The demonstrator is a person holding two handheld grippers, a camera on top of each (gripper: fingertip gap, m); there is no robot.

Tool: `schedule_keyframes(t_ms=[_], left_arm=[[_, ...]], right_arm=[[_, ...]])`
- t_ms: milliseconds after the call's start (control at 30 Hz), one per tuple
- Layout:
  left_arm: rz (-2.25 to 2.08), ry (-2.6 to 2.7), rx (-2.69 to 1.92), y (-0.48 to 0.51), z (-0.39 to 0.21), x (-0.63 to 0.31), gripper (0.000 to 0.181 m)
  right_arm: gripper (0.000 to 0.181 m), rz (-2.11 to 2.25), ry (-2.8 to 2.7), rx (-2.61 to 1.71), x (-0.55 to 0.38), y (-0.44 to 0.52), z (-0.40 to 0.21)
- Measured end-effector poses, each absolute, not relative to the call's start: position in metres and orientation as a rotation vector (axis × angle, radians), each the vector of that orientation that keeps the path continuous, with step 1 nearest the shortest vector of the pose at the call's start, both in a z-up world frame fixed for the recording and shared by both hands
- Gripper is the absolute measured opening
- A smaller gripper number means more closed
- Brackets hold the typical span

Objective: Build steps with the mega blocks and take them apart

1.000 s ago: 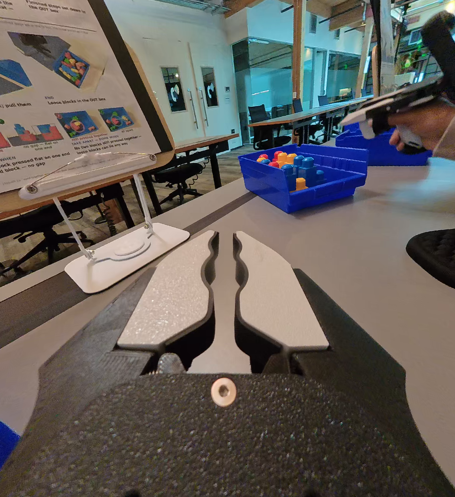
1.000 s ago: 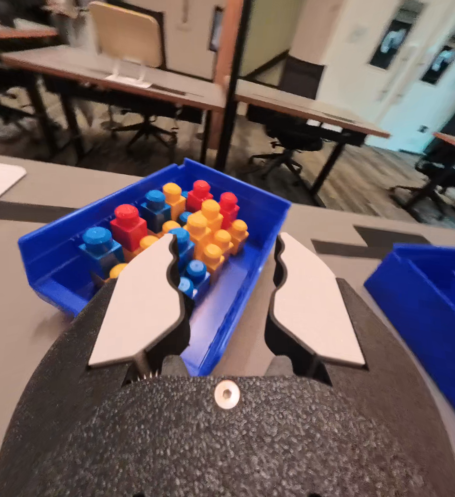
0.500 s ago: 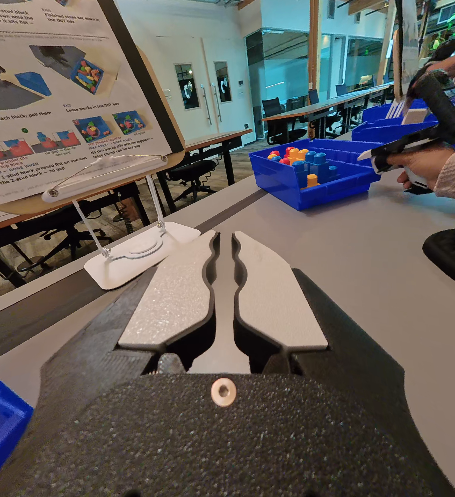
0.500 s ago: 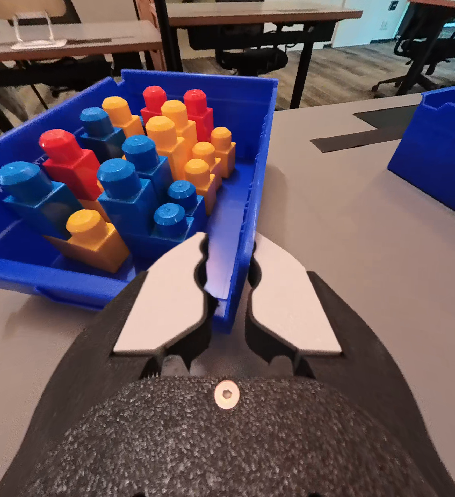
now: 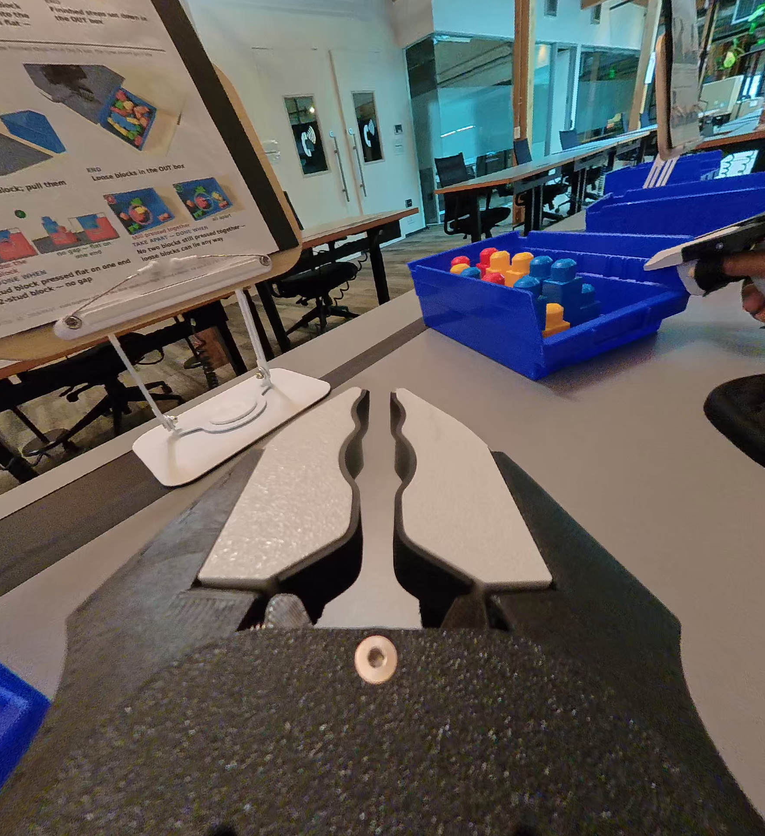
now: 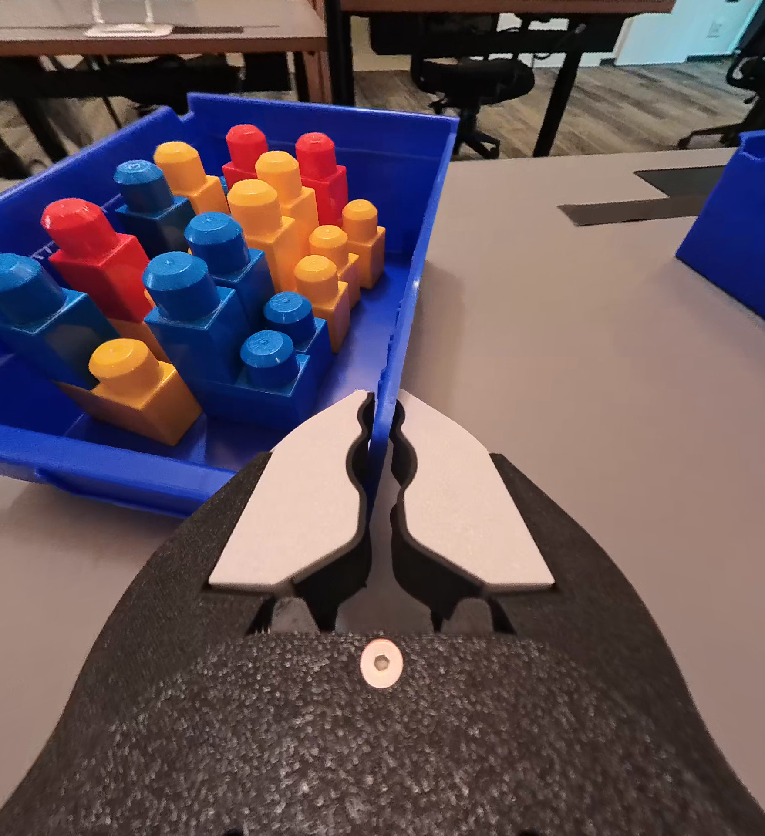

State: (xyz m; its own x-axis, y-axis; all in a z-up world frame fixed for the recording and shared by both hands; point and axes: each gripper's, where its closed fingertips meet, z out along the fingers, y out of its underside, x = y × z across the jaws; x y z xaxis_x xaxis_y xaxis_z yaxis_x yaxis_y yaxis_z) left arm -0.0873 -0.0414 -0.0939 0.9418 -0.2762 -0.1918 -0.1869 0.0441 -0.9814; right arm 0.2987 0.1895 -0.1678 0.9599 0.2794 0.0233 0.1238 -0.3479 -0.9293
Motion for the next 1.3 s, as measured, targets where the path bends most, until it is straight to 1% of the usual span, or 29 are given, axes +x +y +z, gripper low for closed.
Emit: schedule_keyframes(t_ms=[333, 633, 800, 933, 1033, 1100, 1200, 1300], left_arm=[[-0.056, 0.387, -1.556, -0.039, -0.1, -0.086, 0.009], [-0.005, 0.332, -1.548, -0.038, -0.095, -0.102, 0.009], [0.027, 0.259, -1.525, -0.041, -0.084, -0.123, 0.009], [0.147, 0.177, -1.49, -0.052, -0.066, -0.154, 0.012], [0.296, 0.025, -1.455, -0.077, -0.045, -0.207, 0.017], [0.374, -0.121, -1.418, -0.104, -0.033, -0.252, 0.023], [0.488, -0.357, -1.399, -0.155, -0.032, -0.317, 0.041], [0.539, -0.554, -1.454, -0.197, -0.059, -0.367, 0.061]], right_arm=[[0.004, 0.288, -0.488, -1.903, 0.231, 0.131, -0.168], [0.003, 0.292, -0.474, -1.901, 0.185, 0.132, -0.168], [0.003, 0.308, -0.481, -1.893, 0.176, 0.135, -0.168], [0.004, 0.337, -0.524, -1.877, 0.169, 0.133, -0.168], [0.005, 0.378, -0.567, -1.863, 0.163, 0.13, -0.167], [0.005, 0.402, -0.577, -1.863, 0.161, 0.13, -0.167], [0.006, 0.422, -0.588, -1.858, 0.161, 0.13, -0.167], [0.009, 0.434, -0.587, -1.854, 0.162, 0.128, -0.165]])
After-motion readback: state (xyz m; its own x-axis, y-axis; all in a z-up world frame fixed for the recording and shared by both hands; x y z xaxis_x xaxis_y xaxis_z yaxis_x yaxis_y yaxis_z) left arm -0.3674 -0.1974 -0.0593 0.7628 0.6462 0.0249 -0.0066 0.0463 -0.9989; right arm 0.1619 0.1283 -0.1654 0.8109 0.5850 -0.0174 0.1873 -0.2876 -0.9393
